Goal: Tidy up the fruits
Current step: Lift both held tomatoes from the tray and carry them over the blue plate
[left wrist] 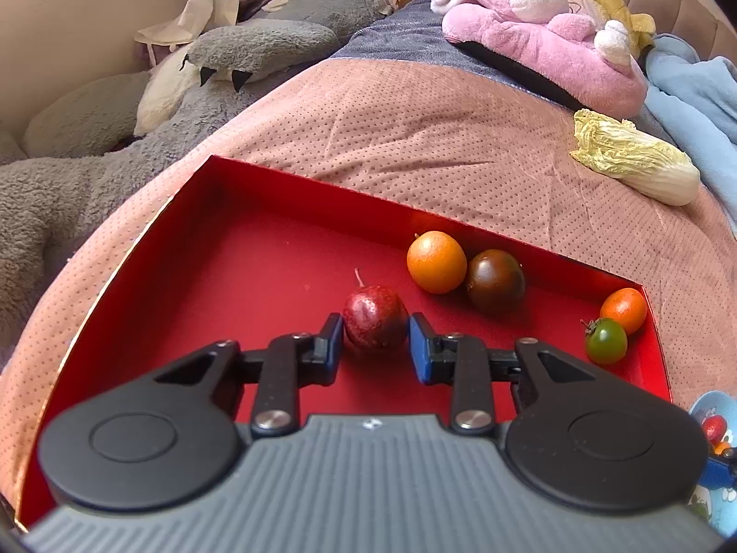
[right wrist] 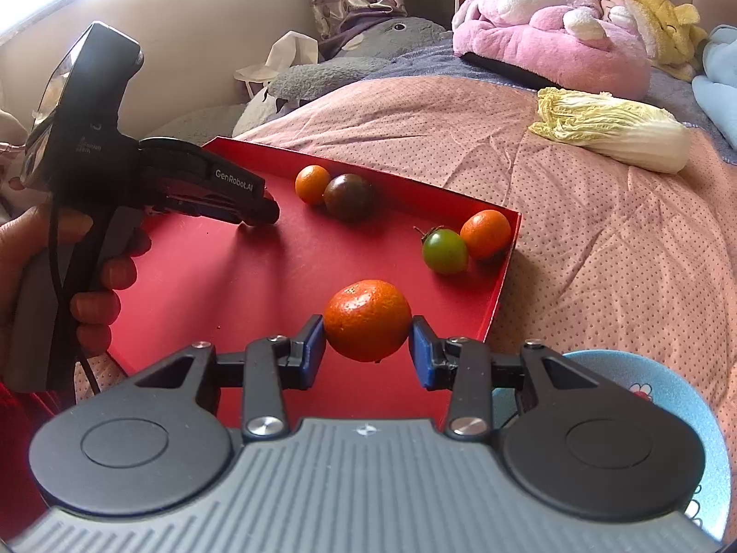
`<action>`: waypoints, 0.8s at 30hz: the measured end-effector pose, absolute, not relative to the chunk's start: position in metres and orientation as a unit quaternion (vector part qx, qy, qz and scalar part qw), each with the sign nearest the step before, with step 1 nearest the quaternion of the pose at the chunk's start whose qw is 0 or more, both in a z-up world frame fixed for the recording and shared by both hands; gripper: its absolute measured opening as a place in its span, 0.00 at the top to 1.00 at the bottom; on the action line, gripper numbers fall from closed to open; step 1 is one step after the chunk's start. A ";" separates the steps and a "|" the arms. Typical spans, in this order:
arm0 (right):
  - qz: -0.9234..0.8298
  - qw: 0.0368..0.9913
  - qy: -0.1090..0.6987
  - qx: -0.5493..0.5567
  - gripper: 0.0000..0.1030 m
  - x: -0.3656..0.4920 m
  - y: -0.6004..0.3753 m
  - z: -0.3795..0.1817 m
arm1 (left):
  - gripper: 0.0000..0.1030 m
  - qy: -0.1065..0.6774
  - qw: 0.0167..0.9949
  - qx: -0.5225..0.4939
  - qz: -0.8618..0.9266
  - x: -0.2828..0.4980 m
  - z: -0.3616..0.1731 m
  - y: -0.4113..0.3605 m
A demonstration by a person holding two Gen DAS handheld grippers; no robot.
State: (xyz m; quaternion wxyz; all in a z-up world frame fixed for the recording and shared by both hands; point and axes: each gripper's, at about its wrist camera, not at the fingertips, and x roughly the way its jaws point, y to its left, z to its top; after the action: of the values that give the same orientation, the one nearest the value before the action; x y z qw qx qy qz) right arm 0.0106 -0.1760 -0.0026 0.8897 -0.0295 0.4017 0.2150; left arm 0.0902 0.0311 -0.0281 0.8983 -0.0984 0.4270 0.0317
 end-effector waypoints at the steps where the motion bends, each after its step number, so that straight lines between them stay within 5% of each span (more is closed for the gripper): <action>1: 0.214 0.890 0.402 -0.030 0.56 0.007 -0.177 -0.002 | 0.67 0.426 0.899 -0.099 0.031 0.087 -0.027 0.031; 24: 0.225 0.893 0.389 -0.035 0.56 -0.032 -0.176 0.014 | 0.67 0.400 0.914 -0.069 0.004 0.038 -0.005 0.008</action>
State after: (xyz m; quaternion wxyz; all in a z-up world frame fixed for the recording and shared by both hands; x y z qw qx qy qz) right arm -0.0321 -0.1759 0.0135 0.8925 -0.0349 0.3892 0.2252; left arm 0.0378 0.0082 -0.0050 0.9139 -0.0693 0.4000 0.0043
